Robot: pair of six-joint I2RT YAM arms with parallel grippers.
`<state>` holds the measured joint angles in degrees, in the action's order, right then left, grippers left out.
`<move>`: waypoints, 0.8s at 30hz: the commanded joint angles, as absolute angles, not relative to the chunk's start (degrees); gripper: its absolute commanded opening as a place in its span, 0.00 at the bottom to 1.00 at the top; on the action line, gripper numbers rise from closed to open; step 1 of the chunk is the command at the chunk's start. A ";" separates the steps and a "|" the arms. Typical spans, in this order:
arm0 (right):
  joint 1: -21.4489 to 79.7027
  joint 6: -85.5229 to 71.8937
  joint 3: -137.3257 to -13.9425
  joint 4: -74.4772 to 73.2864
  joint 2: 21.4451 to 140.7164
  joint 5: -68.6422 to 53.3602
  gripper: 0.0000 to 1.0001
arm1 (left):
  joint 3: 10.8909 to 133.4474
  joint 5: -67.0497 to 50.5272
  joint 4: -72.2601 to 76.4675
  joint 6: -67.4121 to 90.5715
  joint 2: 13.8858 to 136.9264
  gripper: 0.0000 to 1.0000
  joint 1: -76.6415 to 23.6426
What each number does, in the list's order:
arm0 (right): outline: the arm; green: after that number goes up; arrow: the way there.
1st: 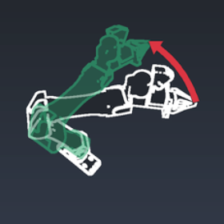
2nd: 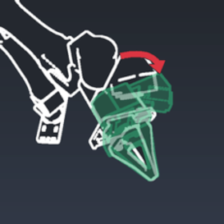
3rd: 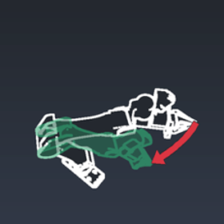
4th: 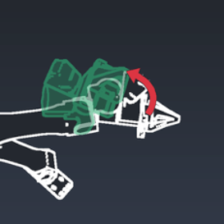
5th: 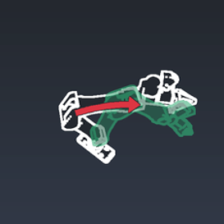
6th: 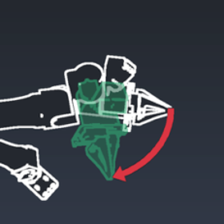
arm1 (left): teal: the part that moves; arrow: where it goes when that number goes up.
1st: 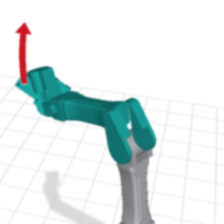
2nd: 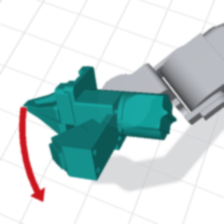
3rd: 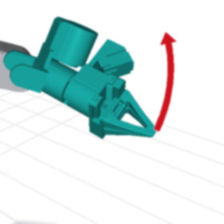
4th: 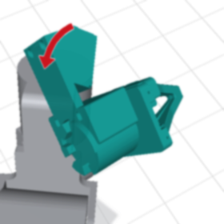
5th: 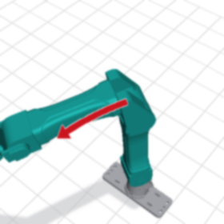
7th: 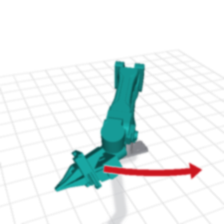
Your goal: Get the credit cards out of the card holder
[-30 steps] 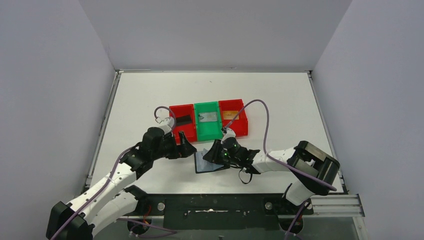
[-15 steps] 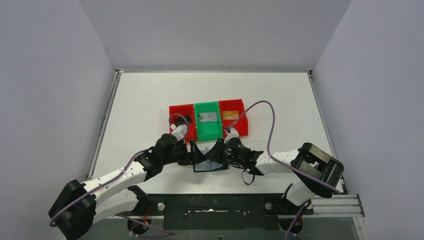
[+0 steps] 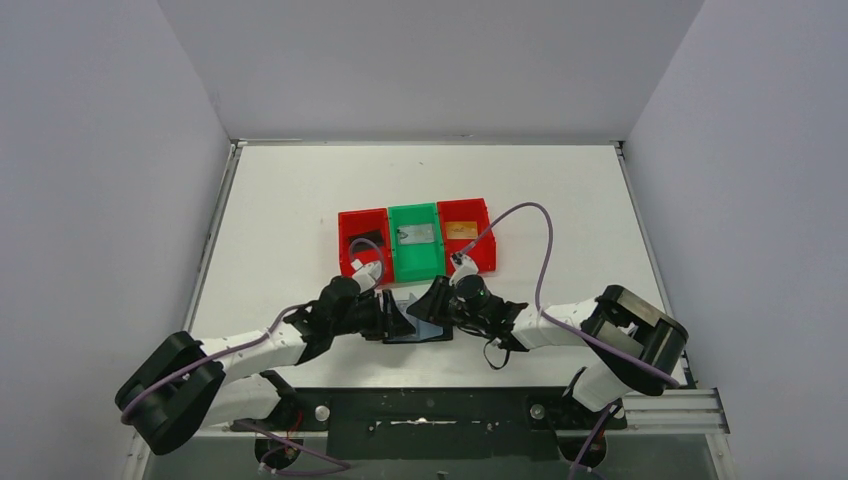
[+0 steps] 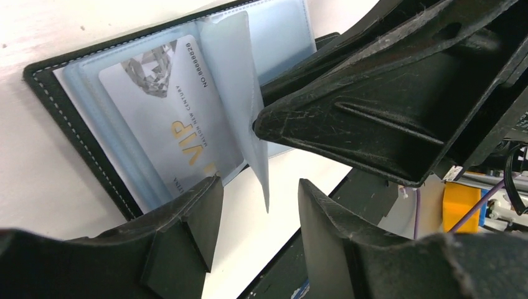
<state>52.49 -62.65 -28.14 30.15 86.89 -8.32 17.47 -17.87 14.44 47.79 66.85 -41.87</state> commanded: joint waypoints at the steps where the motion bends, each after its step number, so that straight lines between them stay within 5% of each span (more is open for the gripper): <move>1: 51.93 -62.67 -27.37 34.24 85.35 -7.84 0.25 | 19.02 -20.41 22.00 46.37 68.76 0.46 -42.28; 15: 52.19 -58.12 -31.94 17.69 80.03 -2.04 0.40 | 25.87 -19.76 20.18 40.07 75.78 0.42 -42.96; 24: 53.39 -59.66 -31.25 -1.08 65.31 15.95 0.49 | 29.58 -19.86 21.16 39.41 79.70 0.43 -45.63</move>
